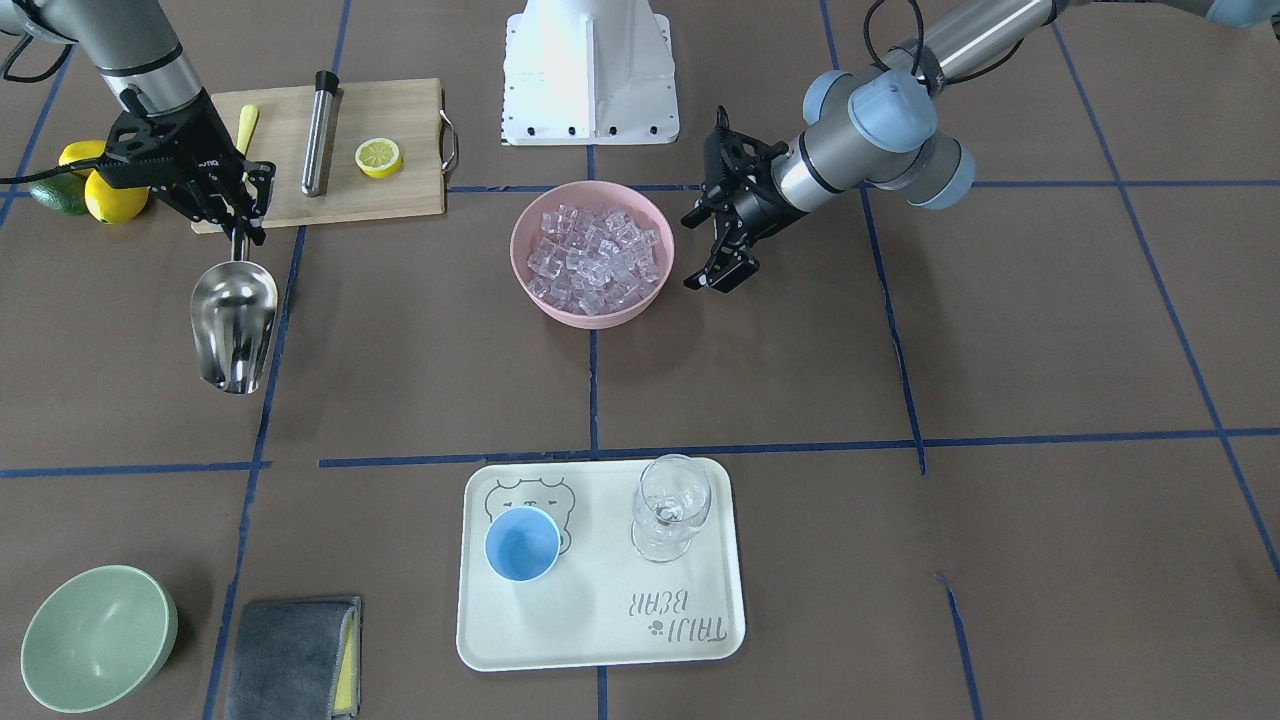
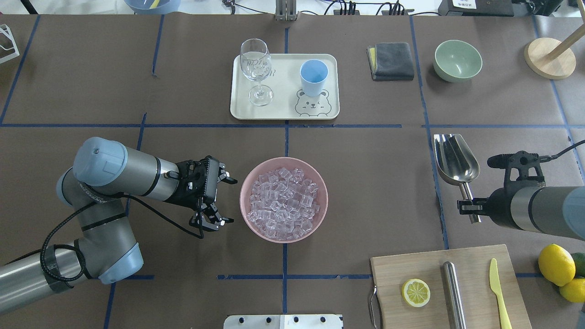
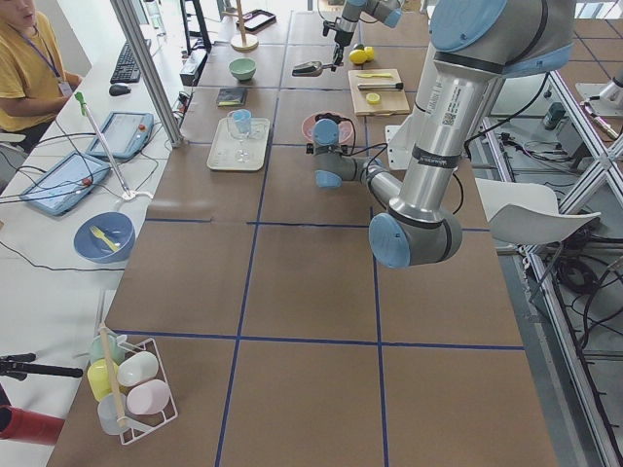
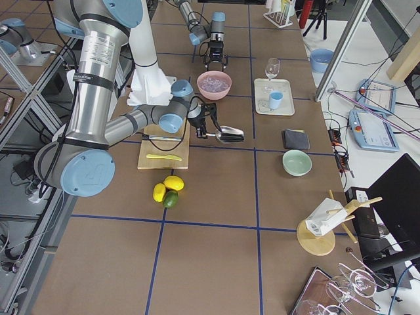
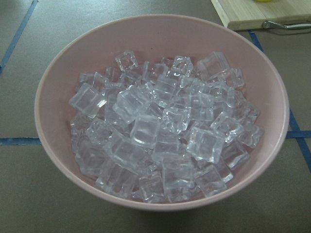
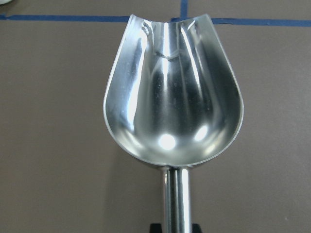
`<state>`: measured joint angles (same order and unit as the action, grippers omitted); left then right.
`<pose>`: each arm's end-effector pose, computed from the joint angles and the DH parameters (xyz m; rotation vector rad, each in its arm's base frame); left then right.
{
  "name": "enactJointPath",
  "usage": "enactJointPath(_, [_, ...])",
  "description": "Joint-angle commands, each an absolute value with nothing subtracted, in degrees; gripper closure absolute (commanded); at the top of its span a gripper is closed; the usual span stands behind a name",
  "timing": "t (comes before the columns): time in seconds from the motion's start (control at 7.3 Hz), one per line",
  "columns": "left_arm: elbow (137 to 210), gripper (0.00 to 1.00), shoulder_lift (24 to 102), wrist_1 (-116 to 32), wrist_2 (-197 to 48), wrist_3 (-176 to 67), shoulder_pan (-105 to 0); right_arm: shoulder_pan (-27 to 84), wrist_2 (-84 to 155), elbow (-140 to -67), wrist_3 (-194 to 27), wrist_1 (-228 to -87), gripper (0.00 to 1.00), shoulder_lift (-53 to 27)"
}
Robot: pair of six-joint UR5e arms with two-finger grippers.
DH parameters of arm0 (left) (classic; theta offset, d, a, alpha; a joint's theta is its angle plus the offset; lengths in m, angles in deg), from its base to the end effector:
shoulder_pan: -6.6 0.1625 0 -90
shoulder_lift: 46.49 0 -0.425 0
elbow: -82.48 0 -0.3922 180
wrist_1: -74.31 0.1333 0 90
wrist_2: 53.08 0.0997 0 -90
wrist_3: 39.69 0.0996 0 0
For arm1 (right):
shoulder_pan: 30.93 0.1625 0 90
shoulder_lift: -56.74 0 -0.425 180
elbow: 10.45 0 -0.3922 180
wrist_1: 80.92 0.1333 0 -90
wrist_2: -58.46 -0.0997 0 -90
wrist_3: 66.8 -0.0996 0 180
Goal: Put ice in cup with scoop
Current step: 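Grasp the metal scoop handle with the right gripper while left holds the bowl, then lift the scoop and carry it over the pink bowl with the right gripper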
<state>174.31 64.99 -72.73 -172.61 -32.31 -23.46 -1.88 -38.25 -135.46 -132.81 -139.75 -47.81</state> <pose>0.4927 -0.3824 0.3190 1.1325 1.0790 1.3078 -0.2907 -0.3006 0.4200 0.3043 -0.8540 0.0294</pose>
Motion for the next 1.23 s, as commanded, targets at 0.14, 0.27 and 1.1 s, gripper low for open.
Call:
enactJointPath(0.14, [174.2,0.0,65.0,-72.7,-172.5,-32.4,-23.4,-2.2,-44.3,-140.8,-124.5,-139.7,1.0,-46.9])
enactJointPath(0.27, [174.1,0.0,65.0,-72.7,-172.4,-32.4,-23.4,-3.9,-44.3,-140.9,-121.8,-139.8,1.0,-46.2])
enactJointPath(1.1, [173.7,0.0,65.0,-72.6,-172.3,-32.6,-23.3,-4.8,-48.2,-141.2,-104.8,-172.5,1.0,-18.3])
